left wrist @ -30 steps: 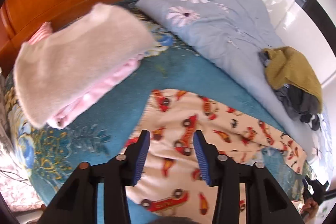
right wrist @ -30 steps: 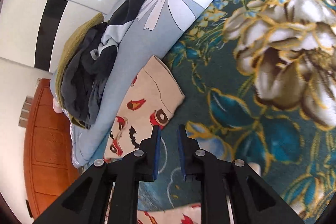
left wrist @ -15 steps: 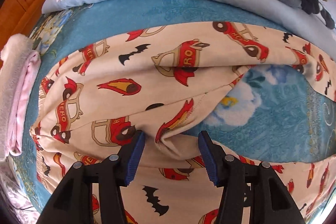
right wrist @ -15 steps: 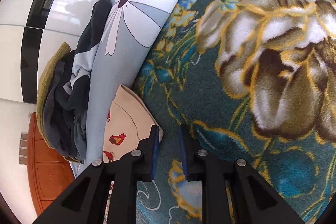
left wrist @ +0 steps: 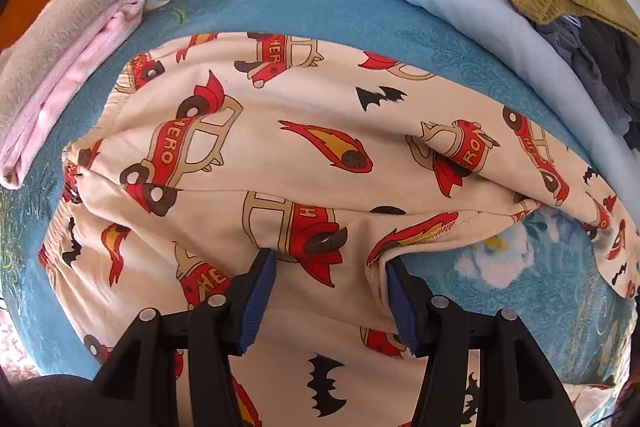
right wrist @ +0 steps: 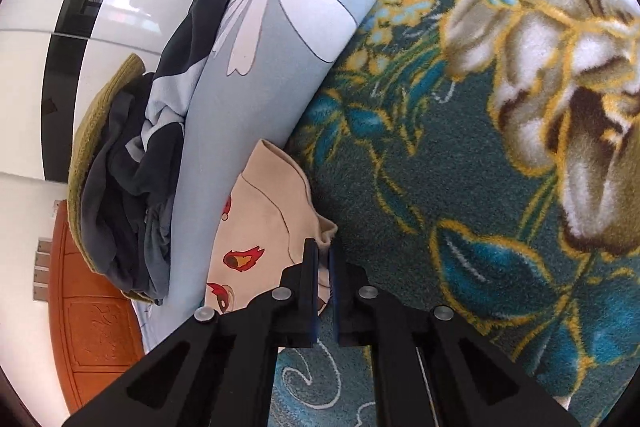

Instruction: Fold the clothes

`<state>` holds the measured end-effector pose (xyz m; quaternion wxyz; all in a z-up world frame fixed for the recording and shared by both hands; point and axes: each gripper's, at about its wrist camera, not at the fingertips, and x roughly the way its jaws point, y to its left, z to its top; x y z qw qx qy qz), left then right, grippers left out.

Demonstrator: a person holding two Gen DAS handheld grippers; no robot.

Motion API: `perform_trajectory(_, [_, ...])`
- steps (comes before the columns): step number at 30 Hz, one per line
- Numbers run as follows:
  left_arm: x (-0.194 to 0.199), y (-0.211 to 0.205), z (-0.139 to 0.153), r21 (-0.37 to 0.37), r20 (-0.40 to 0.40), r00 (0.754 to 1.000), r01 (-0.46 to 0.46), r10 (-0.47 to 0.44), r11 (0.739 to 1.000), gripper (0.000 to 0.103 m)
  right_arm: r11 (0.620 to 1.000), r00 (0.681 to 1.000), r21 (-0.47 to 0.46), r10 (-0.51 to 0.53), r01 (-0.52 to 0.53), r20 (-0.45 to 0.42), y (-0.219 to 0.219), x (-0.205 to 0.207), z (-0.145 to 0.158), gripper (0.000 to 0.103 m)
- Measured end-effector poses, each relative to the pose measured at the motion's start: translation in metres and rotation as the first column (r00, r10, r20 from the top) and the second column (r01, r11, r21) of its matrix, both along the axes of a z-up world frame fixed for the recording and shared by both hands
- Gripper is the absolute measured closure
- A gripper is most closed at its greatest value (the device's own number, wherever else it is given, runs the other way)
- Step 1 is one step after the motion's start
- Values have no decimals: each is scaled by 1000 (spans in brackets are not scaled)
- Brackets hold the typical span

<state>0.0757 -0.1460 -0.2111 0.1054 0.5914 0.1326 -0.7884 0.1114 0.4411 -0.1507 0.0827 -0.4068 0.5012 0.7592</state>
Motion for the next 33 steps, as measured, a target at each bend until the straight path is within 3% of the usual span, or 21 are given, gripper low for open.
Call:
perform_trajectory(5, [9,-11,-1,34,1,998,-60,60,998,45,994,994,112,1,12,-109,18,-5,50,100])
perform_trajectory(11, [18,-18,-3,80,17,997,-81,80,993,44,972,996,222,65,-78,64,17,-17,28,100])
perform_trajectory(17, [20,-12,18,211,-32,999,-26,33,977,45,979,990,204,-46,19,132,38,-3,17,99])
perform_trajectory(23, [21,-6,42,342,-98,995,49,-16,938,45,976,996,217,7,-25,85,45,18,43,97])
perform_trajectory(27, [25,-51,79,430,-187,982,58,26,901,45,966,992,226,114,-123,53,34,55,61,90])
perform_trajectory(30, [38,-112,103,367,-217,974,19,66,930,40,963,985,210,163,-172,58,24,97,63,81])
perform_trajectory(33, [61,-178,104,272,-161,985,-19,65,962,40,977,986,141,153,-162,71,14,132,49,80])
